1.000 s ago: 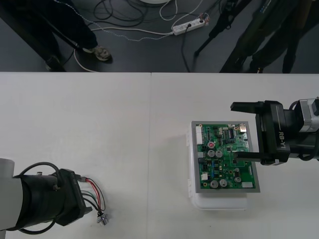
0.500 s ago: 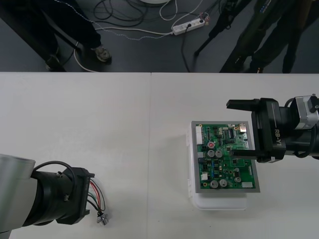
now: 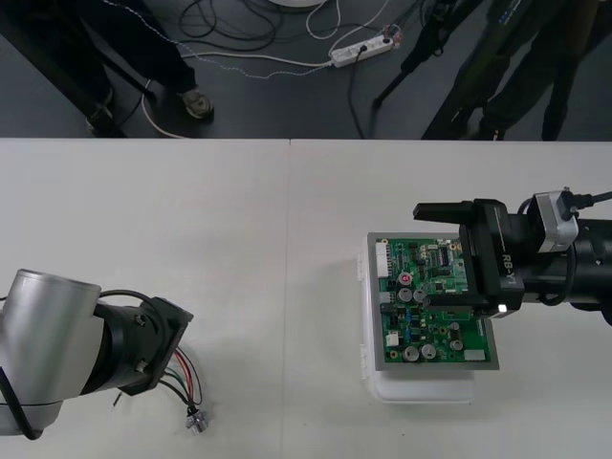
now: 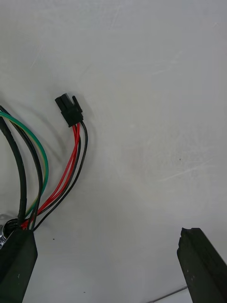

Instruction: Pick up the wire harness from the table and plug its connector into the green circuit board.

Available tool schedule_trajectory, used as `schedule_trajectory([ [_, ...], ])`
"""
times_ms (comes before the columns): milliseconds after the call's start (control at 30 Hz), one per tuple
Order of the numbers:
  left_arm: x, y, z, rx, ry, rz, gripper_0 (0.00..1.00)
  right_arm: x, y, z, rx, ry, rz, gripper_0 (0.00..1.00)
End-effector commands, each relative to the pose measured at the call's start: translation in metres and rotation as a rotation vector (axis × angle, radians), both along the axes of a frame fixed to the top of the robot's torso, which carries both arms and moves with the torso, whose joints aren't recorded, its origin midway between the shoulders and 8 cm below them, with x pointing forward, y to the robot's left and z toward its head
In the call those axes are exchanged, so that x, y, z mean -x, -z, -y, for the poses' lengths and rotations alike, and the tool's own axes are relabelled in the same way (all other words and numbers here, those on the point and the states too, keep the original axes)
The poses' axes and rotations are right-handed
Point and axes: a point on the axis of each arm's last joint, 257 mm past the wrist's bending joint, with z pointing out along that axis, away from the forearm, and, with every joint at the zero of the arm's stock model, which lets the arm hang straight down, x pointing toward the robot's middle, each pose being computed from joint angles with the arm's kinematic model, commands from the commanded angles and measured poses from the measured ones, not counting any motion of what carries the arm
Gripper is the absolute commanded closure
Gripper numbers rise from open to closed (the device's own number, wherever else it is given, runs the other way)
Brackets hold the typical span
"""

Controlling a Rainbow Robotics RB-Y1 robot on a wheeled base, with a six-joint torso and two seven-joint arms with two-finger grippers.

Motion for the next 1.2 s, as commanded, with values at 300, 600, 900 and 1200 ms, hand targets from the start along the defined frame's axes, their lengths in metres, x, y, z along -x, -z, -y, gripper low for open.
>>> schedule_trajectory([
  [300, 0.007, 0.026, 0.010, -0.100, 0.229, -0.019, 0.12, 0.004, -0.013, -0.006, -0.022, -0.029, 0.093, 0.00],
  [600, 0.055, 0.052, -0.010, -0.156, 0.197, -0.144, 0.12, 0.002, -0.015, 0.008, -0.006, -0.013, 0.087, 0.00],
  [900, 0.077, 0.068, -0.008, -0.153, 0.034, -0.166, 0.12, -0.003, -0.016, 0.016, 0.011, 0.009, 0.091, 0.00],
  [1200, 0.081, 0.082, 0.007, -0.138, -0.020, -0.176, 0.13, -0.007, -0.011, 0.024, 0.027, 0.026, 0.086, 0.00],
])
